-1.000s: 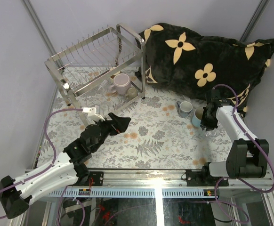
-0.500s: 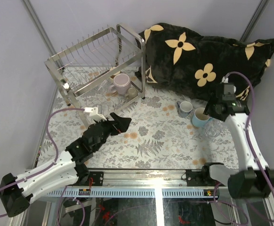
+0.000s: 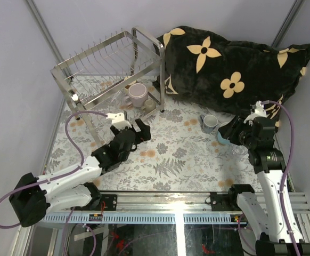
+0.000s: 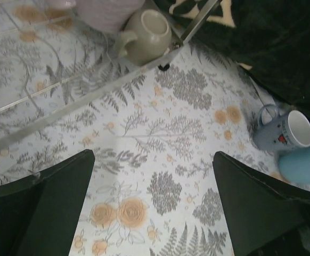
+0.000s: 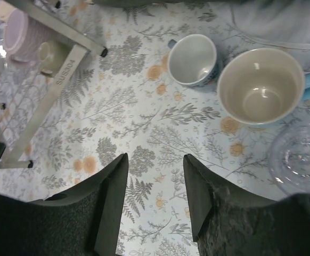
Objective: Unload the cups from the dish rack
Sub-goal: Unload the cup from the dish rack.
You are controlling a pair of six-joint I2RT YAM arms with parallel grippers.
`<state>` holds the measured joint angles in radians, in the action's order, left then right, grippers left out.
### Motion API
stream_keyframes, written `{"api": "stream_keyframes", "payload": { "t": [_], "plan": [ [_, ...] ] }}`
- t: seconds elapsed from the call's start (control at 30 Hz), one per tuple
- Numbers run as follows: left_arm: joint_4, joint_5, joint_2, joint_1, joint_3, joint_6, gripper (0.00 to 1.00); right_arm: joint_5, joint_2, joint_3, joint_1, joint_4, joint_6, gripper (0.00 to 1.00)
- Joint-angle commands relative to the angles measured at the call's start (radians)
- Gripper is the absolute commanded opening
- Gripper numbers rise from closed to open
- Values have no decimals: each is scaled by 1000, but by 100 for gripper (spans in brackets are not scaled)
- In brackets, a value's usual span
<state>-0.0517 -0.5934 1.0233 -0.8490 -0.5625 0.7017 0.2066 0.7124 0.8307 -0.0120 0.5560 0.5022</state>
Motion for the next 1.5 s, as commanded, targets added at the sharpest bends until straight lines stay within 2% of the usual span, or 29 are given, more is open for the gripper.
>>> {"api": "stream_keyframes", "payload": {
  "t": [0.0,0.3,0.43,0.7,0.9,1.47],
  "plan": [
    [-125,-137,71,-1,-77,-106,93,144,-74,-15,1,-141,9,53],
    [-376,-180,331,20,-141,-375,94,253,-127,-32,1,-197,14,54],
    [-336,-96,429,104,-202,-302,94,254,-138,-26,1,-202,19,55],
    [-353,-28,548,187,-301,-283,94,257,-138,-42,1,-213,41,55],
    [-392,56,623,244,-323,-259,89,241,-148,-43,1,-204,35,55],
    [-466,119,761,311,-363,-246,84,229,-148,-42,1,-199,27,55]
  ]
}}
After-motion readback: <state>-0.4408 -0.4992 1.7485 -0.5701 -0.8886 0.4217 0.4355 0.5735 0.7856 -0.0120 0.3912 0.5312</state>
